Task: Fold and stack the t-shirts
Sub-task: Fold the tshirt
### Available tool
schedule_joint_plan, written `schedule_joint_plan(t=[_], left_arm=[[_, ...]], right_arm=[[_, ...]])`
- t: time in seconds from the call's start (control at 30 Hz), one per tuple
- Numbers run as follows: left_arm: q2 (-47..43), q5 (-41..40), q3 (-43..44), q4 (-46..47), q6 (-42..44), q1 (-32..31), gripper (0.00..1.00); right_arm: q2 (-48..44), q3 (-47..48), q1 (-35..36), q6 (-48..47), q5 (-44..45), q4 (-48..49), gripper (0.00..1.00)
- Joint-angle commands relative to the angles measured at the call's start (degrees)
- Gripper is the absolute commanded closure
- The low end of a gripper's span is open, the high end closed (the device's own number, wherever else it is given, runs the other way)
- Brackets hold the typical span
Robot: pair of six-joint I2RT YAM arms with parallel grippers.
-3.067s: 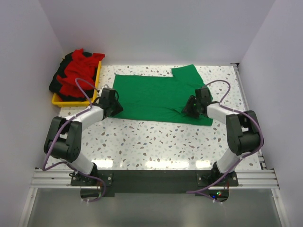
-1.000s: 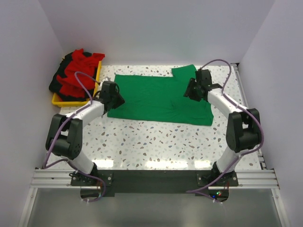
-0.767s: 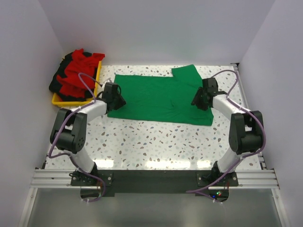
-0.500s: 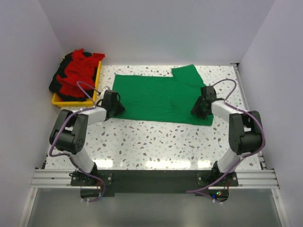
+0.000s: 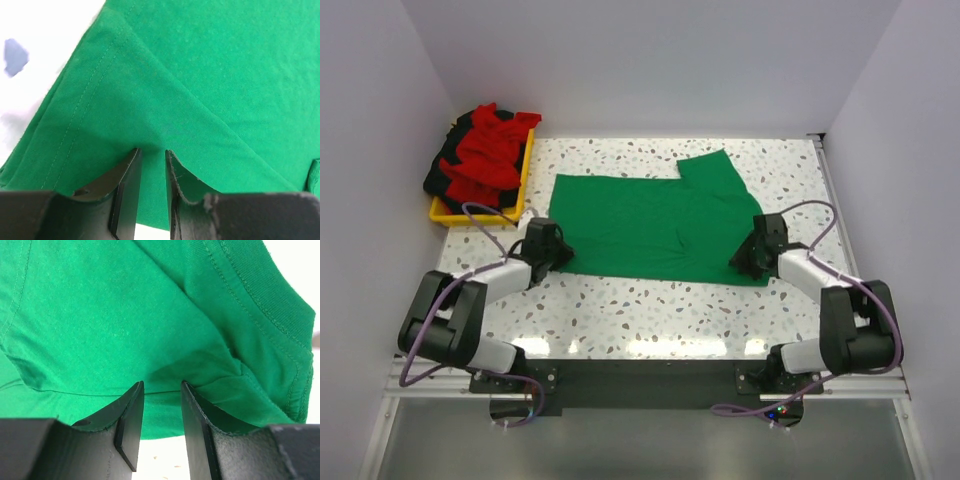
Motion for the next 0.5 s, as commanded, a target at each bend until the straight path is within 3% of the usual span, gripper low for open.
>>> schedule_joint_plan(t=[0.0, 0.2, 0.47], left_arm=[[-3.7, -3.0, -4.1, -9.1, 0.0, 0.0, 0.69], [-12.7, -2.3, -11.8, -12.1, -1.7, 0.0, 0.69], [-24.6, -1.3, -13.0, -19.3, -0.6, 0.0, 0.67]], right_arm=[[-4.4, -4.4, -0.3, 2.0, -0.6, -5.2, 0.60], [-15.5, -9.8, -0.3, 3.3, -2.2, -10.6, 0.61], [-30.0, -11.1, -0.3, 3.1, -2.5, -18.0, 0.60]])
